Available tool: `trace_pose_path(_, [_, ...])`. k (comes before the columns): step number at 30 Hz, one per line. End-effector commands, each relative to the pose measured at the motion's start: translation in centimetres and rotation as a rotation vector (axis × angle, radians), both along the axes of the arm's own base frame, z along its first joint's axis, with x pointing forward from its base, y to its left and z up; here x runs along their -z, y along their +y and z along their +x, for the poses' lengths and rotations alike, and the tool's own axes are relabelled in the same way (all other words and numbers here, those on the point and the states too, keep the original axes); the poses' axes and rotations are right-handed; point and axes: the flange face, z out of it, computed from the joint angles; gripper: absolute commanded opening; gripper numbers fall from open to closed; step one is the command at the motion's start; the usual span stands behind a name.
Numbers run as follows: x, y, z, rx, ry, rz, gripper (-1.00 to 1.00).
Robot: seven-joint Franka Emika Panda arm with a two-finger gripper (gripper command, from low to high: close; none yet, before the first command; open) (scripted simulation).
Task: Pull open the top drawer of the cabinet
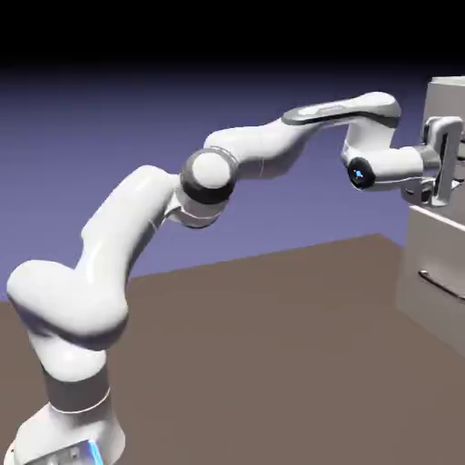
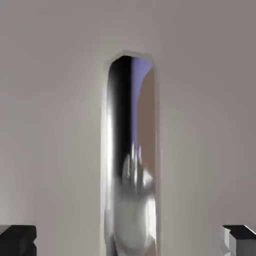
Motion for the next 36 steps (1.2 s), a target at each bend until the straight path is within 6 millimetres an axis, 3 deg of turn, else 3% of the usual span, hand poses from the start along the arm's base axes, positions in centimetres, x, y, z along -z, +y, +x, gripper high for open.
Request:
trace_pose_path(1, [0.0,0.0,-0.3,0.000,0.000,0.000,-1.00])
trace_pose_path(13, [0.0,0.0,-6.0,0.000,0.000,0.000,-1.00])
trace_pose_path(27, [0.0,0.0,-16.0,0.000,0.000,0.000,-1.00])
trace_pose_path(36, [0.0,0.0,-21.4,0.000,0.000,0.000,-1.00])
